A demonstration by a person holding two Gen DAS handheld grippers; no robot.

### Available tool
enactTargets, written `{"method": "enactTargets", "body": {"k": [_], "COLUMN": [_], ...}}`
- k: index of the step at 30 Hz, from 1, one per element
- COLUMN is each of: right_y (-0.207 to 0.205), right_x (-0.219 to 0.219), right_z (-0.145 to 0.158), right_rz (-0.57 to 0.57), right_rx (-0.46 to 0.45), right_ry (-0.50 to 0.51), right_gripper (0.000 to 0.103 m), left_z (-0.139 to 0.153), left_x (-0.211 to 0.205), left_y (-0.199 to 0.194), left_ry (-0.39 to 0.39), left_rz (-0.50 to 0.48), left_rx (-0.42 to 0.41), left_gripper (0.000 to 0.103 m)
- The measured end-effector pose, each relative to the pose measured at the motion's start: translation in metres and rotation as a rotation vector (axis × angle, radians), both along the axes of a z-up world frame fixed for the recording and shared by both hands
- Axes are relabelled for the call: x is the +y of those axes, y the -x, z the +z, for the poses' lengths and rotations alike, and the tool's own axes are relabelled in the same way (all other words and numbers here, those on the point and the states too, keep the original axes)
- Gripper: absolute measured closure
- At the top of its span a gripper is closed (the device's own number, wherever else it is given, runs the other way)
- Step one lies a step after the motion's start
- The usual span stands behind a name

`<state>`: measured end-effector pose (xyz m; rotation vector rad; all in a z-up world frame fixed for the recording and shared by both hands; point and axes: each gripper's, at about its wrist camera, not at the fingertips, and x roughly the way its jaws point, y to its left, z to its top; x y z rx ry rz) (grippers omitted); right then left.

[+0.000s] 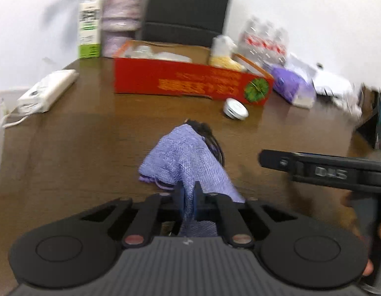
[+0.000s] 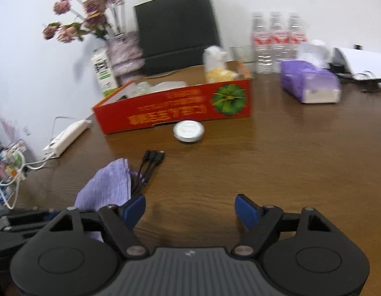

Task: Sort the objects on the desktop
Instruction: 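Grasp the purple pouch with the left tool while the right tool grasps the black cable, then carry the pouch and cable into the cardboard box and open both tools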

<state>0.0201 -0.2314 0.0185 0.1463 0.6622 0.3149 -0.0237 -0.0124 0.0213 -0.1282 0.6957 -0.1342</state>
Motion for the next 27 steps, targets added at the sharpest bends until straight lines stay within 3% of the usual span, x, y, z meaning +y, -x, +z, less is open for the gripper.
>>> {"method": "enactTargets", "body": {"k": [3, 6, 7, 8, 10, 12, 15, 16, 23, 27], "right_y": [-0.022, -0.047, -0.054, -0.061, -0.067, -0.062, -0.048, -0.045, 0.026, 0.07], "right_x": [0.025, 0.056, 0.066, 0.076, 0.098, 0.117, 0.114, 0.109, 0.07, 0.038], "right_z": [0.004, 0.007, 0.007, 0.006, 0.003, 0.002, 0.0, 0.001, 0.005, 0.027], "right_rz": [0.067, 0.141, 0.174, 0.203, 0.205, 0.178, 0.187, 0.19, 0.164, 0.082], "right_rx": [-0.001, 0.03, 0.04, 0.054, 0.045, -0.008, -0.041, -0.037, -0.072, -0.131], "right_ry": [0.022, 0.015, 0.004, 0.0, 0.085, 0.233, 0.26, 0.253, 0.263, 0.221], "right_gripper": [0.028, 0.035, 0.044, 0.06, 0.073, 0.076, 0.08, 0.097, 0.099, 0.099], "left_z": [0.013, 0.014, 0.012, 0.011, 0.01, 0.013, 0.015, 0.015, 0.016, 0.022], "left_x": [0.018, 0.021, 0.024, 0.028, 0.038, 0.047, 0.055, 0.055, 0.036, 0.019], "left_y": [0.006, 0.006, 0.006, 0.007, 0.011, 0.016, 0.019, 0.02, 0.028, 0.032], "left_ry": [0.028, -0.005, -0.002, 0.01, 0.031, 0.015, -0.001, 0.0, -0.008, -0.011], "left_rz": [-0.004, -0.005, 0.015, 0.025, 0.061, 0.1, 0.125, 0.122, 0.068, 0.03], "left_rx": [-0.043, -0.045, -0.032, -0.019, -0.013, -0.031, -0.034, -0.029, -0.034, -0.053], "left_gripper": [0.096, 0.097, 0.097, 0.097, 0.097, 0.097, 0.097, 0.097, 0.097, 0.097]}}
